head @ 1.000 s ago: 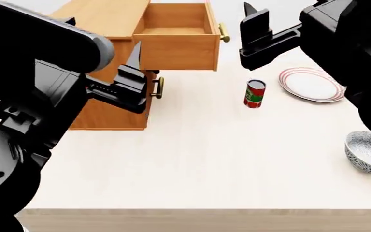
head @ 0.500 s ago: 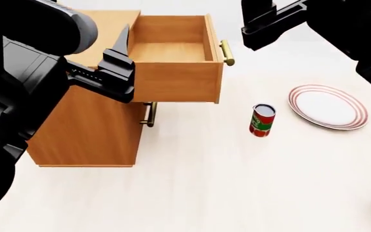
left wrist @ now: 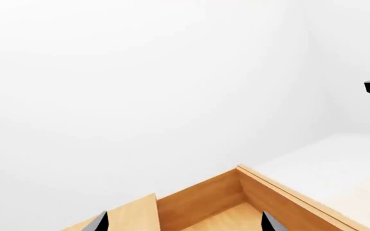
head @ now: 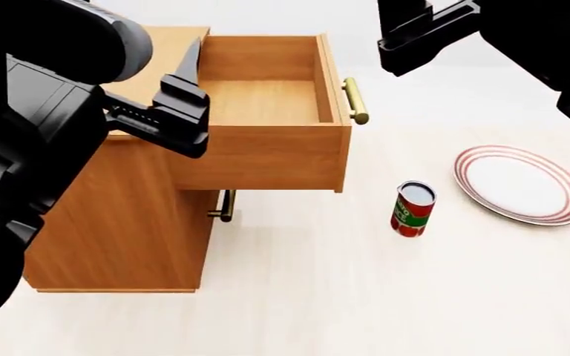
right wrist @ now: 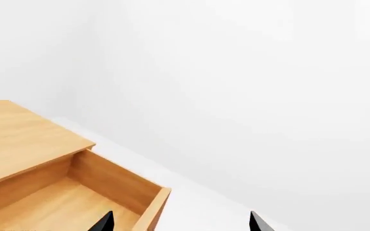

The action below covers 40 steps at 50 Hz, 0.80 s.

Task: Put the bowl in the top drawer of the cabinet.

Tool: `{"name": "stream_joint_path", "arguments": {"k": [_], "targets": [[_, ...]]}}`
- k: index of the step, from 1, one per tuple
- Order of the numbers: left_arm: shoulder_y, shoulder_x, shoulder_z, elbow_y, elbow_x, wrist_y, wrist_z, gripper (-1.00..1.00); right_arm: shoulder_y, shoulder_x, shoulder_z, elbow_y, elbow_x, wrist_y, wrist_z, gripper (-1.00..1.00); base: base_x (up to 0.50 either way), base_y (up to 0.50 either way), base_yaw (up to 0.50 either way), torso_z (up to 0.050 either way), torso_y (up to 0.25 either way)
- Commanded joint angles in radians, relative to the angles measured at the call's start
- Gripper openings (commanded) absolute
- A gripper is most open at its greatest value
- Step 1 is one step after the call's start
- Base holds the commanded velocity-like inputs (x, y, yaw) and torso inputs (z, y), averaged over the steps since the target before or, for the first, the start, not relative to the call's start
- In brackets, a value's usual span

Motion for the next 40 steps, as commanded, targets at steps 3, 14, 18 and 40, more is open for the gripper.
{"name": "stream_joint_path", "arguments": {"k": [3,14,18,40], "targets": [[-0.004,-0.023,0.001,-0.002,-0.047,0.025,-0.031,1.00,0.050,0.046,0.018,0.054,0.106,0.069,0.058,1.00,0.00,0.00,0.00,0.000,0.000],[-0.036,-0.061,-0.006,-0.006,-0.137,0.047,-0.097,1.00,0.301,0.280,-0.244,0.310,0.694,0.133,0.423,1.00,0.00,0.00,0.00,0.000,0.000],[-0.033,-0.068,-0.009,0.001,-0.147,0.056,-0.101,1.00,0.399,0.374,-0.407,0.359,0.894,0.117,0.531,1.00,0.00,0.00,0.00,0.000,0.000],[0.010,-0.143,-0.052,0.053,-0.248,0.116,-0.157,1.00,0.486,0.677,-0.975,0.304,1.293,0.133,0.807,1.00,0.00,0.00,0.00,0.000,0.000]]}}
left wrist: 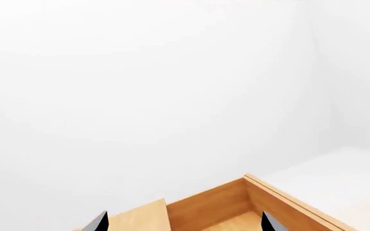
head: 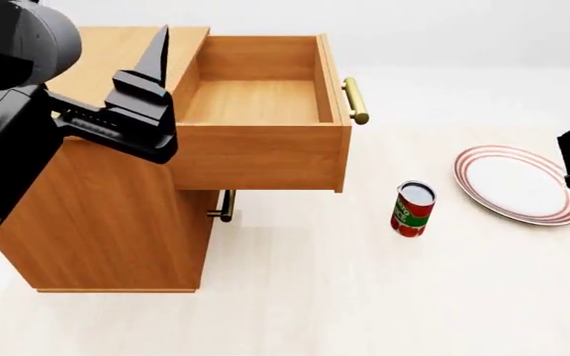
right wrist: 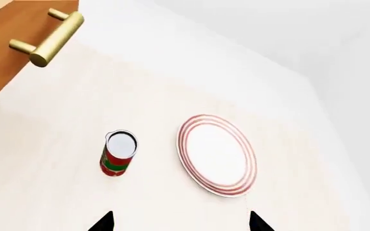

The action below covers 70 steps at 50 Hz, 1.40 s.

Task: Put the bowl in the top drawer of the cabinet.

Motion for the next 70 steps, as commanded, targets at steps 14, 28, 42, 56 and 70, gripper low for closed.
{"name": "stream_joint_path", "arguments": {"k": [14,28,42,56,70], "targets": [[0.022,-0.069,-0.028,0.037,-0.090,0.059,-0.052,1.00,0.345,0.334,-0.779,-0.118,-0.017,0.036,-0.042,1.00,0.00,0.00,0.00,0.000,0.000],[0.005,-0.061,-0.002,0.028,-0.074,0.061,-0.048,1.00,0.344,0.319,-0.902,-0.197,-0.633,0.035,-0.604,1.00,0.00,0.00,0.00,0.000,0.000],[0.035,-0.048,-0.004,0.037,-0.021,0.060,-0.007,1.00,0.131,0.266,-0.987,-0.198,-0.893,-0.208,-0.778,1.00,0.00,0.00,0.00,0.000,0.000],[0.058,-0.035,0.002,0.036,0.041,0.056,0.046,1.00,-0.136,0.083,-1.026,-0.058,-0.746,-0.496,-0.647,1.00,0.00,0.00,0.00,0.000,0.000],[0.084,-0.034,0.004,0.038,0.081,0.061,0.083,1.00,-0.238,0.152,-1.050,-0.045,-0.696,-0.581,-0.611,1.00,0.00,0.00,0.00,0.000,0.000]]}}
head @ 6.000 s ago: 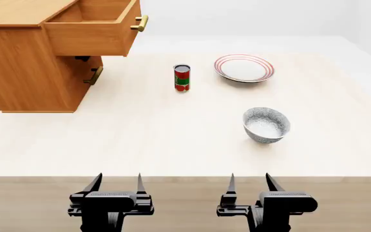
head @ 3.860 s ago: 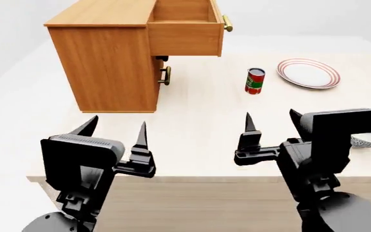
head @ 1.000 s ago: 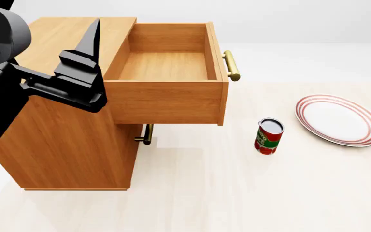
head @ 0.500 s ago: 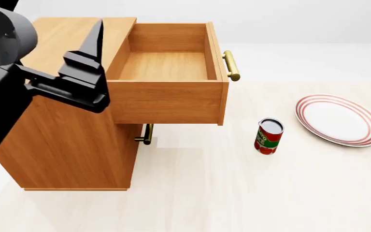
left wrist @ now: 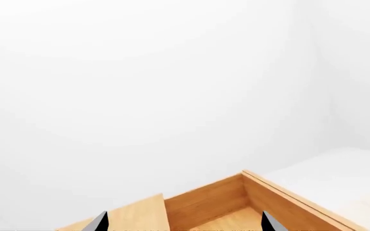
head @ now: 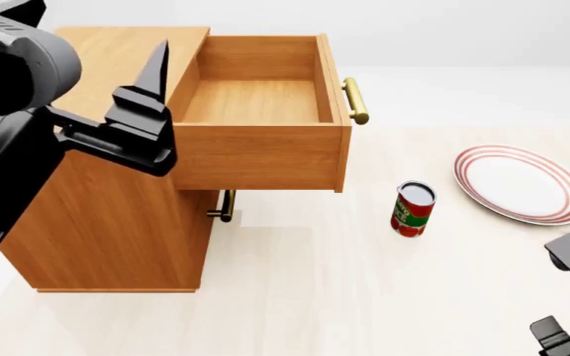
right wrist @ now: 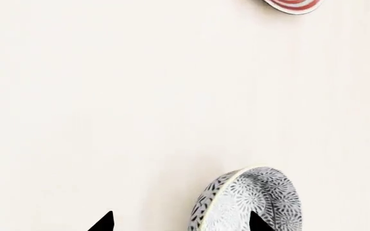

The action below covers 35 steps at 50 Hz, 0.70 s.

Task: Put the bowl in the top drawer of the cabinet.

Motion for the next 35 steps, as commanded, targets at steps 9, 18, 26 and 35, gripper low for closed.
{"name": "stream_joint_path", "arguments": {"k": [9,18,26,35], "targets": [[0.016,-0.010,0.006,0.001,0.003,0.014,0.012,1.00,-0.147,0.034,-0.039,0.039,0.084,-0.129,0.063,1.00,0.00,0.00,0.00,0.000,0.000],[0.002,-0.026,0.015,-0.003,-0.038,0.025,-0.019,1.00,-0.194,0.016,-0.048,0.068,0.092,-0.171,0.063,1.00,0.00,0.00,0.00,0.000,0.000],[0.014,-0.027,0.016,-0.001,-0.028,0.031,-0.013,1.00,-0.236,-0.008,-0.057,0.100,0.066,-0.208,0.046,1.00,0.00,0.00,0.00,0.000,0.000],[0.012,-0.034,0.022,-0.001,-0.037,0.037,-0.022,1.00,-0.242,0.003,-0.062,0.105,0.043,-0.213,0.049,-1.00,0.00,0.00,0.00,0.000,0.000]]}}
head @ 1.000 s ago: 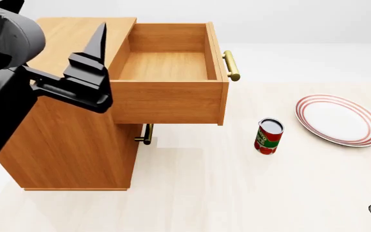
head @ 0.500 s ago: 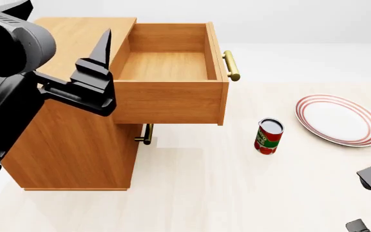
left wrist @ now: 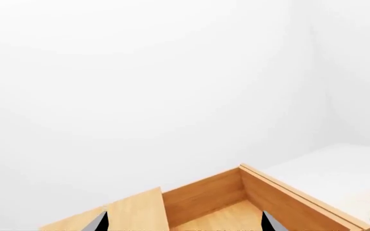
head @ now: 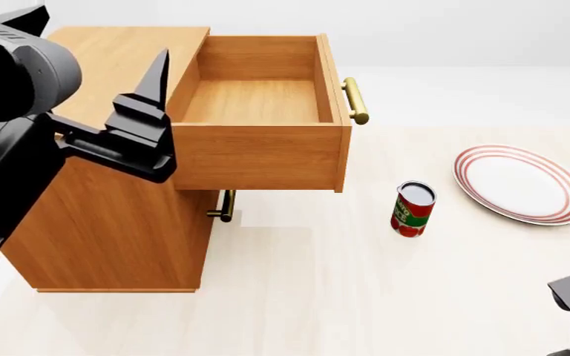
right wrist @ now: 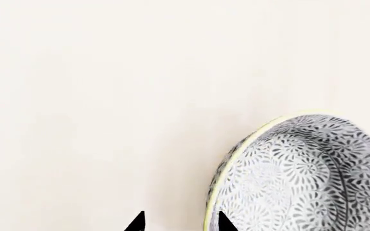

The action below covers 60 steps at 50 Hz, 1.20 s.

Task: Put the bowl in the top drawer of the cabinet.

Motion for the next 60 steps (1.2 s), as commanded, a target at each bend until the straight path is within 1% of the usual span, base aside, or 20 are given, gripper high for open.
{"name": "stream_joint_path", "arguments": {"k": [1,14,20,29,38,41,46,50,52,56,57,60], "targets": [[0.000,-0.008,0.007,0.000,-0.009,0.008,-0.009,1.00,-0.026,0.008,-0.008,0.012,-0.013,-0.020,0.003,-1.00,0.00,0.00,0.00,0.000,0.000],[-0.001,-0.010,0.011,0.000,-0.002,0.016,-0.001,1.00,0.003,0.050,0.001,-0.015,-0.006,0.006,0.039,-1.00,0.00,0.00,0.00,0.000,0.000],[0.006,-0.010,0.010,0.000,0.013,0.018,0.011,1.00,0.047,0.070,0.016,-0.041,0.001,0.048,0.063,-1.00,0.00,0.00,0.00,0.000,0.000],[0.033,-0.008,-0.002,0.008,0.053,0.025,0.045,1.00,0.196,0.126,0.079,-0.123,0.030,0.203,0.110,-1.00,0.00,0.00,0.00,0.000,0.000],[0.033,-0.013,-0.003,0.009,0.051,0.033,0.047,1.00,0.344,0.127,0.150,-0.165,0.106,0.384,0.146,-1.00,0.00,0.00,0.00,0.000,0.000],[0.032,-0.014,-0.003,0.011,0.050,0.036,0.047,1.00,0.399,0.105,0.175,-0.169,0.120,0.457,0.145,-1.00,0.00,0.00,0.00,0.000,0.000],[0.034,-0.023,-0.008,0.019,0.033,0.045,0.034,1.00,0.475,0.051,0.212,-0.151,0.106,0.561,0.094,-1.00,0.00,0.00,0.00,0.000,0.000],[0.020,-0.041,-0.010,0.025,-0.012,0.057,0.000,1.00,0.578,0.013,0.258,-0.142,0.017,0.689,-0.028,-1.00,0.00,0.00,0.00,0.000,0.000],[0.017,-0.046,-0.011,0.028,-0.023,0.062,-0.009,1.00,0.601,-0.028,0.259,-0.129,-0.013,0.704,-0.071,-1.00,0.00,0.00,0.00,0.000,0.000],[0.032,-0.045,-0.020,0.035,-0.011,0.068,-0.001,1.00,0.664,-0.096,0.219,-0.129,-0.091,0.711,-0.191,-1.00,0.00,0.00,0.00,0.000,0.000],[0.036,-0.044,-0.022,0.036,-0.007,0.069,0.003,1.00,0.698,-0.099,0.200,-0.147,-0.148,0.717,-0.266,-1.00,0.00,0.00,0.00,0.000,0.000],[0.042,-0.043,-0.026,0.038,0.001,0.072,0.010,1.00,0.700,-0.118,0.209,-0.184,-0.362,0.718,-0.490,-1.00,0.00,0.00,0.00,0.000,0.000]]}}
